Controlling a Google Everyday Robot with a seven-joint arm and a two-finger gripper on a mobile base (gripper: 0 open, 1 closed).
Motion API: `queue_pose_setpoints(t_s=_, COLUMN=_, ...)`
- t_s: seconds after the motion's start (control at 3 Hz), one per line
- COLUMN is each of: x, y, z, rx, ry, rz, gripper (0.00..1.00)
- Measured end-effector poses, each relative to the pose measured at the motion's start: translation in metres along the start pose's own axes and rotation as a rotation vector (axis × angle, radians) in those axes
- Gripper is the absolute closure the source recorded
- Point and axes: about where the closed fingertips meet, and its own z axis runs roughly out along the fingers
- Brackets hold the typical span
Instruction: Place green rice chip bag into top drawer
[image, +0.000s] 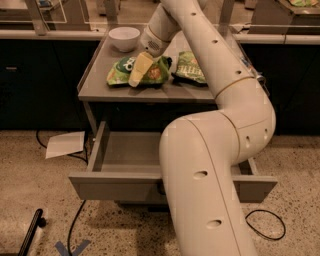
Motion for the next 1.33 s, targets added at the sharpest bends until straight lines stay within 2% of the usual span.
queue_pose_setpoints(t_s=0.33, x=0.0206, y=-0.0059, z=0.0217, rx=-0.015, ry=0.026, rz=0.056, gripper=0.00)
queue_pose_setpoints(t_s=0.67, x=0.0222, y=-0.0065, z=0.0251, rx=-0.017, ry=0.028, rz=0.062, gripper=0.15)
queue_pose_setpoints(t_s=1.33, x=0.0222, y=-0.0065, z=0.0251, rx=-0.017, ry=0.028, rz=0.062, gripper=0.62)
